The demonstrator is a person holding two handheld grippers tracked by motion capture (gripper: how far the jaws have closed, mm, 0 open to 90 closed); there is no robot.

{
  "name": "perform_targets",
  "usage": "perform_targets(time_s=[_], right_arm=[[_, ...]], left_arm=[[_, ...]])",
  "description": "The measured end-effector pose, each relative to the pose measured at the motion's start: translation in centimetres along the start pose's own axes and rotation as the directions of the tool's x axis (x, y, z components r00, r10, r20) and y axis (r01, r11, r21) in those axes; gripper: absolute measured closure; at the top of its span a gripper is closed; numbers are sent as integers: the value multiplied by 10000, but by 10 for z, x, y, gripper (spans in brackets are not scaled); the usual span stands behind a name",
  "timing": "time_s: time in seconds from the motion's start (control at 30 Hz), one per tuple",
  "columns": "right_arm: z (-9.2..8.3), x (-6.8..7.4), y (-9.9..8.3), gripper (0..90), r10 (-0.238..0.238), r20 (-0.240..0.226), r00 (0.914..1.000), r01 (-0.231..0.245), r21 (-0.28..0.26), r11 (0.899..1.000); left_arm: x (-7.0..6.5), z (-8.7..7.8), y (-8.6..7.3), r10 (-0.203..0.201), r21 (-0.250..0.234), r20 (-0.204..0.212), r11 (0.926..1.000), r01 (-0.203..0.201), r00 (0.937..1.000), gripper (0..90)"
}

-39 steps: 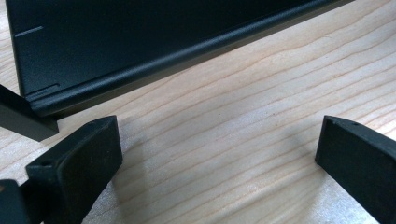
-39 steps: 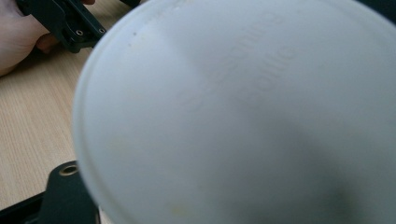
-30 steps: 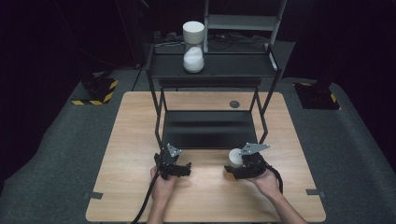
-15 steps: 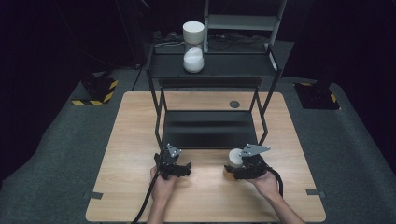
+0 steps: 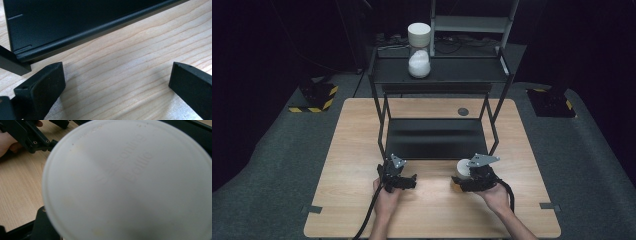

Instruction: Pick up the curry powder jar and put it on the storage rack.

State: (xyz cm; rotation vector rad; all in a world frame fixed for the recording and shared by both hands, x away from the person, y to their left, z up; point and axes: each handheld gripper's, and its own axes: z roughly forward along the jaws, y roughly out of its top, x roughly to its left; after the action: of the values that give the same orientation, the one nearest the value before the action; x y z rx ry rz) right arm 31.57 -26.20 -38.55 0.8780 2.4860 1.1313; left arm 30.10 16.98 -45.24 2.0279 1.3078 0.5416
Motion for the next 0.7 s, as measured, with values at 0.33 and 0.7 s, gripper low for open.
perform_targets(time_s=[0.33, 0.7], right_arm=[[-9, -7, 10, 334, 111, -127, 9999, -110, 10, 9999], [-19, -19, 29, 335, 47, -314, 9995, -32, 474, 9989]], left_arm=[[0, 0, 0, 0, 2, 0, 10000, 0, 10000, 4], [0, 0, 0, 1, -2, 0, 10000, -1, 10000, 4]])
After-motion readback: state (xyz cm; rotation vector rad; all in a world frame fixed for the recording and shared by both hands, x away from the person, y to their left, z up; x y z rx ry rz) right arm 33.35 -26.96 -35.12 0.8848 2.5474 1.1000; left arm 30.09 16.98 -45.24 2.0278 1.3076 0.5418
